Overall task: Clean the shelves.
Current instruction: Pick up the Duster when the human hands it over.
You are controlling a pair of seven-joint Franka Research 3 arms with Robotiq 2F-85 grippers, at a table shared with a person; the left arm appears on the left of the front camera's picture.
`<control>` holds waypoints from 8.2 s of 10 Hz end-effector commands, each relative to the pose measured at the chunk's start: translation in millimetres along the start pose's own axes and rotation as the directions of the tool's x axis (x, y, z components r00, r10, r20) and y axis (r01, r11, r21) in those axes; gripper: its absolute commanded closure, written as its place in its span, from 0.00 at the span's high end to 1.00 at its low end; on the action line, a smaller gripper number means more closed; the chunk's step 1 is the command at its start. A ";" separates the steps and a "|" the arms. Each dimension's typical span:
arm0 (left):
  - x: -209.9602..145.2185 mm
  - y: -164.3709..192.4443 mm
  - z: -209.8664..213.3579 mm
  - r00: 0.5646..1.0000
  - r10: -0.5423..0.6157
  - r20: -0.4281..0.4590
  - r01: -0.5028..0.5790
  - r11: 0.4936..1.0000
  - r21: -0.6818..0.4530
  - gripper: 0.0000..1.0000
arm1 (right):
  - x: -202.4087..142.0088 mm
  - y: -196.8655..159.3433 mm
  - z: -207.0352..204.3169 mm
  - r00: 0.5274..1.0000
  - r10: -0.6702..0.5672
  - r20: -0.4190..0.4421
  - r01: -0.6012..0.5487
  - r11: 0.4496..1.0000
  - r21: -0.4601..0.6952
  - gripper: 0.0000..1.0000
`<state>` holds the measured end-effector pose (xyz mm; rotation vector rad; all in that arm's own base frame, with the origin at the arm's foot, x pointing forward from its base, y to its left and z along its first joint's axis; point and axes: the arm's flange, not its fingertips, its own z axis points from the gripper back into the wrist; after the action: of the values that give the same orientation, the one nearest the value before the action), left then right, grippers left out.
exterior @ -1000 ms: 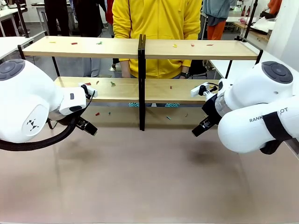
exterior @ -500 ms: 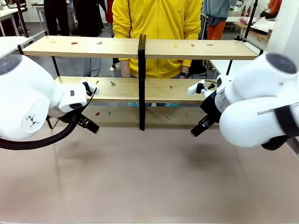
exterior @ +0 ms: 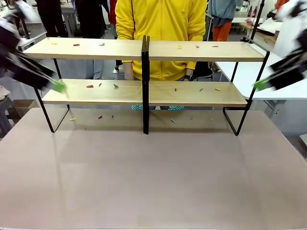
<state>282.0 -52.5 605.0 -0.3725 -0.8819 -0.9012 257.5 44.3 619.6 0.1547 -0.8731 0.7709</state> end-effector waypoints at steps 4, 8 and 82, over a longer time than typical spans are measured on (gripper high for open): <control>-86.3 -31.1 20.6 0.969 0.072 0.235 -0.112 0.981 0.161 1.00 | -54.3 2.1 -12.9 0.990 -0.043 0.138 0.061 0.989 -0.134 1.00; -89.7 -17.1 18.7 0.958 0.184 0.219 -0.228 0.954 0.195 1.00 | -55.9 -4.0 -27.4 0.994 -0.049 0.102 0.061 0.991 -0.120 1.00; -18.1 44.3 50.7 0.968 0.191 0.165 -0.219 0.959 0.179 1.00 | -50.8 -169.0 178.2 0.921 -0.363 -0.141 0.380 0.760 0.527 0.00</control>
<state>285.9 14.3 624.9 -0.3484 -1.0349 -0.5976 240.9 -180.0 725.9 0.8058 -0.5564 0.6391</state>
